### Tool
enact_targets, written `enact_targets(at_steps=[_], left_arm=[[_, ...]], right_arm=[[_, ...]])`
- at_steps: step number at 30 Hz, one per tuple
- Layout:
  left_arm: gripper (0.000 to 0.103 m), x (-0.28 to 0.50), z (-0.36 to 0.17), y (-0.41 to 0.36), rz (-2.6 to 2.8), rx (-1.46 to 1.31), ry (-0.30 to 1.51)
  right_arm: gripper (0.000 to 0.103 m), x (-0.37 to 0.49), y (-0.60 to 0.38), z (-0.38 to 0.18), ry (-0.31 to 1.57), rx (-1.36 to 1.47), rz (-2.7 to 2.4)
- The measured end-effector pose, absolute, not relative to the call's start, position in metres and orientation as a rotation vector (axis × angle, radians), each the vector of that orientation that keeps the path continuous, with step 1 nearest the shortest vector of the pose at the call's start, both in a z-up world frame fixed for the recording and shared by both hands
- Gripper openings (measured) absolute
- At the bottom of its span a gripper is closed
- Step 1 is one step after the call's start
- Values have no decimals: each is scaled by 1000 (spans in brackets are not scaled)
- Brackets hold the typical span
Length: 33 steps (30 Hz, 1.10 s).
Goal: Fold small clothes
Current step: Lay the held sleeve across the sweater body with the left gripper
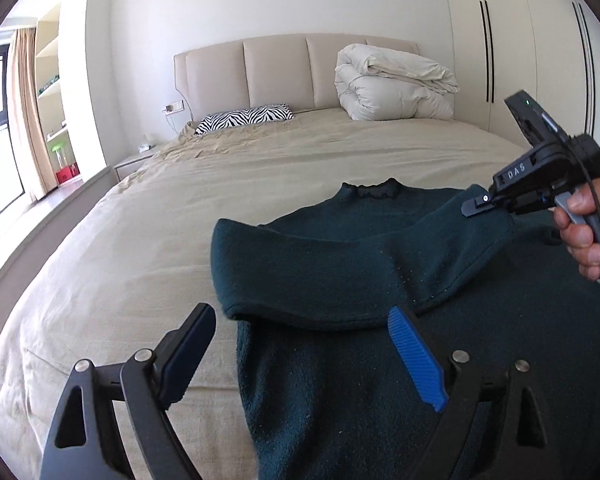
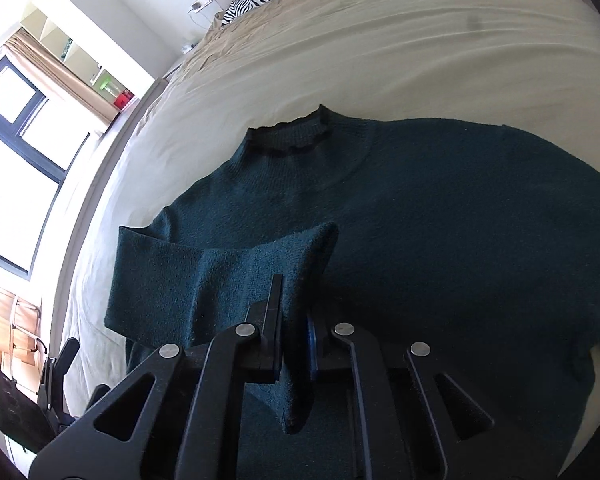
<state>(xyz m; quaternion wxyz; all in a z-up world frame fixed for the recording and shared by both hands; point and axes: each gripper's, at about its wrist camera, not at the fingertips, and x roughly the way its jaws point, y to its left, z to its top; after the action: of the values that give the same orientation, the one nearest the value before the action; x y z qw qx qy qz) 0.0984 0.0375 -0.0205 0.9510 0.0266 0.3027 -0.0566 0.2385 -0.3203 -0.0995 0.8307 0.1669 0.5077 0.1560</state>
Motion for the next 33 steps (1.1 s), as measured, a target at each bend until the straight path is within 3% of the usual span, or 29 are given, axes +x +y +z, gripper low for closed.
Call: enact_targets(at_steps=[6, 9, 14, 18, 28, 30, 33], left_arm=[[63, 142, -9, 108, -150, -329, 681], [45, 162, -12, 126, -187, -439, 708], [26, 189, -18, 129, -219, -500, 734], [19, 213, -31, 116, -246, -473, 788], [17, 282, -94, 100, -209, -404, 986], [10, 292, -102, 104, -207, -417, 984], [9, 306, -101, 108, -207, -429, 989]], right_arm=[[8, 254, -393, -113, 1085, 364, 189], [8, 258, -410, -119, 1088, 369, 170], [8, 263, -413, -135, 1098, 385, 158], [8, 261, -414, -143, 1098, 403, 154], [8, 255, -426, -154, 1071, 487, 195], [8, 252, -429, -156, 1065, 513, 212], [9, 249, -431, -155, 1058, 517, 225]])
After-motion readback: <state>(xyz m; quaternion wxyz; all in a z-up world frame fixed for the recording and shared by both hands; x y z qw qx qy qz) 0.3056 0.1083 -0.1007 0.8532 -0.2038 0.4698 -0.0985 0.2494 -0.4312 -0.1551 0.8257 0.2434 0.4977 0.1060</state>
